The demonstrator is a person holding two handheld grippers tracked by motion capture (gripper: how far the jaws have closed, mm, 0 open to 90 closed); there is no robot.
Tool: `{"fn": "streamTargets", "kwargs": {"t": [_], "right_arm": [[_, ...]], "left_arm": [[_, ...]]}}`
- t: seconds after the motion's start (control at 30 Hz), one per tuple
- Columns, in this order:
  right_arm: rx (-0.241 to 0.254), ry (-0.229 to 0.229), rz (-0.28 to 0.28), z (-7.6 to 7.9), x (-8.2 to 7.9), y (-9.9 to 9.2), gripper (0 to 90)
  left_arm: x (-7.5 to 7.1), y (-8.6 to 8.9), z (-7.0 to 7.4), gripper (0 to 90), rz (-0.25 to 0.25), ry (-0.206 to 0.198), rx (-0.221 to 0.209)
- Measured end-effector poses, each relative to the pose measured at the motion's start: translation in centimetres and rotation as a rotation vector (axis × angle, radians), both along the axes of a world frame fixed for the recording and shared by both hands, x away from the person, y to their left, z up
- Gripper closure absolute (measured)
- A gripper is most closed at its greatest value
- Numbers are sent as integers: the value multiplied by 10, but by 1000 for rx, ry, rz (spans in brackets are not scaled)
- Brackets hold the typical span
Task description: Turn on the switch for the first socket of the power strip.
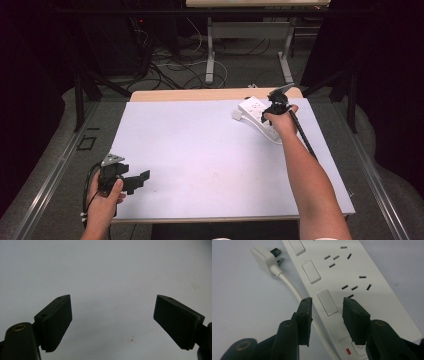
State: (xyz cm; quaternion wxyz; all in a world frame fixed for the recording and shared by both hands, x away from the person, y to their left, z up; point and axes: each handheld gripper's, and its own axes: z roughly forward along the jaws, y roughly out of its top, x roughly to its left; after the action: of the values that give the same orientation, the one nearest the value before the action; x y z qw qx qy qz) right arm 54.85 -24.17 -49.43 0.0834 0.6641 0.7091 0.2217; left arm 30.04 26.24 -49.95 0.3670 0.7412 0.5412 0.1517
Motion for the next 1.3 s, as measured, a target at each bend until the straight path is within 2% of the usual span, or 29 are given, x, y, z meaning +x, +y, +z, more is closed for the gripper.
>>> {"fn": "streamTargets", "kwargs": {"t": [0.07,0.1,0.13,0.17,0.27,0.3,0.4,0.43,0.57,0.67,0.7,0.8,0.83,0.87,1.03,1.13,1.23,1.3], "right_arm": [[-5,-6,25,0,-1,0,574],[-21,4,21,0,-1,2,570],[2,-7,32,1,-1,2,561],[-13,-6,23,1,-2,3,552],[-5,-4,25,3,-3,4,522],[-24,-5,30,3,-3,4,509],[-29,-5,42,6,-5,3,489],[-15,-8,31,7,-6,4,489],[-14,-18,38,11,-9,3,475],[-18,-25,67,13,-11,1,467],[-8,-17,54,14,-11,3,465],[-1,-21,68,16,-13,2,453],[-21,-8,64,17,-14,2,440],[-11,-7,51,17,-15,2,429],[-8,-8,62,18,-18,4,345],[35,-37,52,17,-20,2,308],[36,-31,48,16,-23,0,270],[58,-27,36,15,-24,0,242]], "left_arm": [[0,0,0,152,0,-1,0],[0,0,0,152,1,-3,1],[0,0,0,152,1,-3,1],[0,0,0,151,1,-3,1],[0,0,0,152,1,-3,1],[0,0,0,151,2,-3,1],[0,0,0,151,1,-3,1],[0,0,0,151,3,-6,0],[-1,0,0,151,1,-1,2],[-1,-1,0,152,5,-10,-1],[-1,-1,0,152,6,-11,-1],[-1,-1,0,152,6,-10,1],[-1,-1,0,152,6,-11,1],[-1,-1,0,152,6,-11,0],[-1,-1,0,152,8,-10,1],[-1,-1,0,152,7,-10,-1],[-1,-1,0,151,6,-9,0],[-1,-2,0,152,4,-8,1]]}}
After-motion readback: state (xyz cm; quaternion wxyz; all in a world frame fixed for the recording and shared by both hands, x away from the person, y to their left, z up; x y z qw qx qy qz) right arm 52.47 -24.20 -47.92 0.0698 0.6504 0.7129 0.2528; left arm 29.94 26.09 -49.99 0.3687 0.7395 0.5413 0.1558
